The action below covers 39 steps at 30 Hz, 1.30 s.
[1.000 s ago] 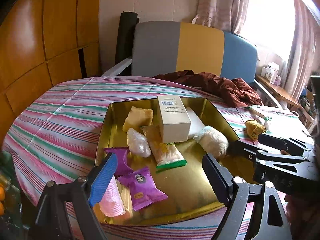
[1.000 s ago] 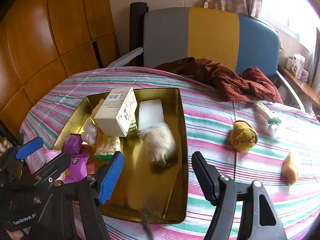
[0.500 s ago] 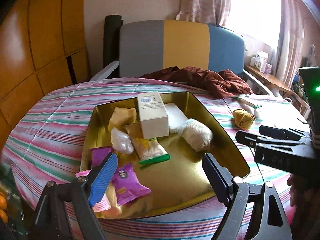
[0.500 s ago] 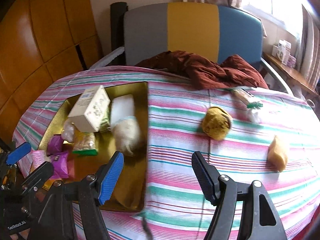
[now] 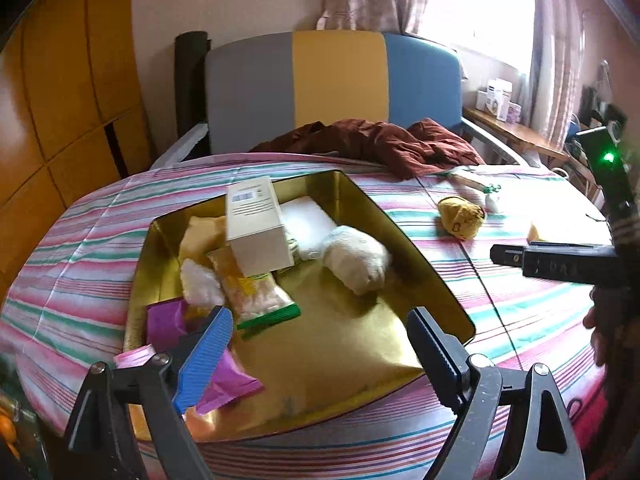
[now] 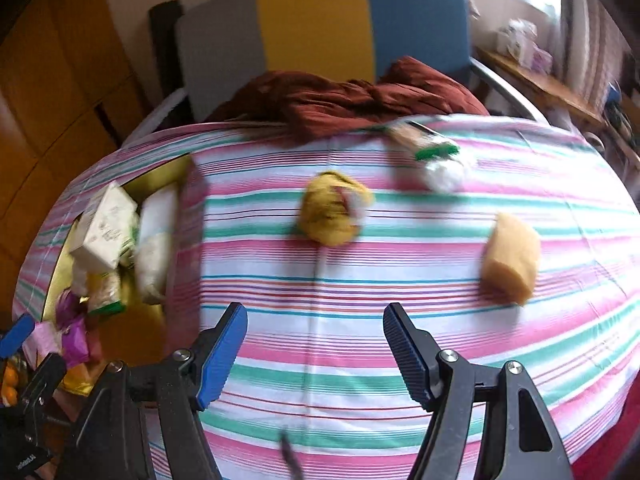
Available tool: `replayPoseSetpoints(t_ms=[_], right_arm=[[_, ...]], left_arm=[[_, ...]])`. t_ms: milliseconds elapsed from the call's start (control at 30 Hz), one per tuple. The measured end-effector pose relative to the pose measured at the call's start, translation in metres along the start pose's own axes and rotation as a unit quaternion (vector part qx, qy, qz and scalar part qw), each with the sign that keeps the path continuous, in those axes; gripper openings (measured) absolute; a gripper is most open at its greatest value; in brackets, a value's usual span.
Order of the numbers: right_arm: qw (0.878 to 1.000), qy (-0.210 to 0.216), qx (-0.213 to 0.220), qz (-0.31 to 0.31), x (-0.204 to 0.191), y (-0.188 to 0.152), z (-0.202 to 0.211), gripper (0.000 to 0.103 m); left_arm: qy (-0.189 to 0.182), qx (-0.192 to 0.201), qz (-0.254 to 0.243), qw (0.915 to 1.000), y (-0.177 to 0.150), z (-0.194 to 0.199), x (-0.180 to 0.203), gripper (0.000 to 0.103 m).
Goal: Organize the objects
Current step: 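Withdraw both grippers from the gold tray toward the remaining items, then grasp the yellow sponge with the right gripper while the left grasps the knitted mitt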
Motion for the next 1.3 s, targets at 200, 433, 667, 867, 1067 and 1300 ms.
replayPoseSetpoints(t_ms=[200,433,667,867,1067,1300], right_arm=[[0.998,-0.034,0.002,-0.049,0.058,0.022,0.017,0.072],[0.991,-0.070,0.014,-0.112,0.127,0.044,0.031,0.072],[0.979,-0.080,0.008,-0.190,0.183,0.047,0.012,0.078],[0.976,-0.066,-0.022,-0.208,0.195,0.043,-0.017,0.078],[0.978,-0.066,-0.056,-0.189,0.192,0.041,-0.037,0.076],[0.983,-0.073,-0.067,-0.153,0.185,0.040,-0.039,0.057]], left_arm=[[-0.017,0.004,-0.016,0.9997,0.008,-0.001,0.019,0.089],[-0.034,0.008,-0.037,0.9987,0.017,-0.001,0.042,0.089],[-0.046,0.012,-0.054,0.9974,0.030,-0.007,0.063,0.089],[-0.056,0.014,-0.064,0.9963,0.043,-0.013,0.080,0.091],[-0.070,0.006,-0.075,0.9947,0.056,-0.029,0.105,0.091],[-0.096,-0.017,-0.075,0.9924,0.070,-0.054,0.132,0.091]])
Point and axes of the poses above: each gripper's, at about its wrist camera, not at the fingertips, and z roughly against the way its jaws point, x to its right, y to its top, the point moved 8 cm from there along -z, roughly the way its jaws point, and after that the axes turned 9 degrees about y, right-handed, at the moved point
